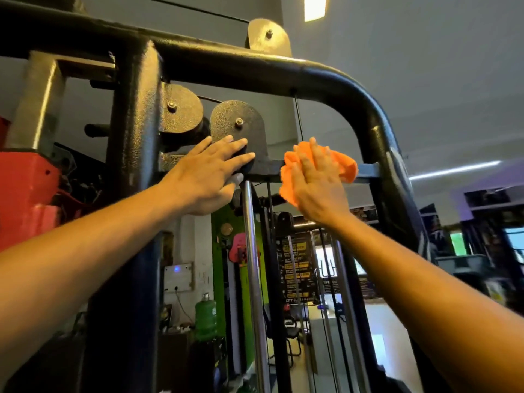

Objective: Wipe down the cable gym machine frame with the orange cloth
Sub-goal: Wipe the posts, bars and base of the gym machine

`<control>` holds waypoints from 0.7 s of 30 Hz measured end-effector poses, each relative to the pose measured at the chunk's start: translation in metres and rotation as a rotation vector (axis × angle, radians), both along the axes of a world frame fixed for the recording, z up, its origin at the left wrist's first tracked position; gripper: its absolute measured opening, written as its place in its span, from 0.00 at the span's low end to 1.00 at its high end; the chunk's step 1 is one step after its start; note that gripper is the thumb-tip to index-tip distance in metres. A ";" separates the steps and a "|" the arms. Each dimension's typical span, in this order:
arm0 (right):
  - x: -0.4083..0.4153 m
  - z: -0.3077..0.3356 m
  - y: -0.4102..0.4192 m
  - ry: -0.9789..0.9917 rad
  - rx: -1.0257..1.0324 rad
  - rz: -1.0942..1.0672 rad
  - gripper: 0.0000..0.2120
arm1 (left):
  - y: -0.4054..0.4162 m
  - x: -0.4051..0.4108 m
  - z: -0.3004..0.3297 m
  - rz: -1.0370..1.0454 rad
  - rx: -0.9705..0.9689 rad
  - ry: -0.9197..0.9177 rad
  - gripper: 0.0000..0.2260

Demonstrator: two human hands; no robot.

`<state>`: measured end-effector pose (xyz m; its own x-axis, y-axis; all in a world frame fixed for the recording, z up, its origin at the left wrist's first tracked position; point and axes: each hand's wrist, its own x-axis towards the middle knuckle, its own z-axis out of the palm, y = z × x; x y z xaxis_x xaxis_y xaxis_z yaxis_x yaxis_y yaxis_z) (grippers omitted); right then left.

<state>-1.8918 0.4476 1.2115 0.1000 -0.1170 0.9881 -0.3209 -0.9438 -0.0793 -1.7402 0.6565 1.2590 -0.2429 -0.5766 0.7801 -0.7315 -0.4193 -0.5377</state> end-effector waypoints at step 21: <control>-0.046 -0.016 -0.108 0.131 -0.304 -0.010 0.27 | -0.109 -0.054 -0.013 0.065 -0.031 0.083 0.35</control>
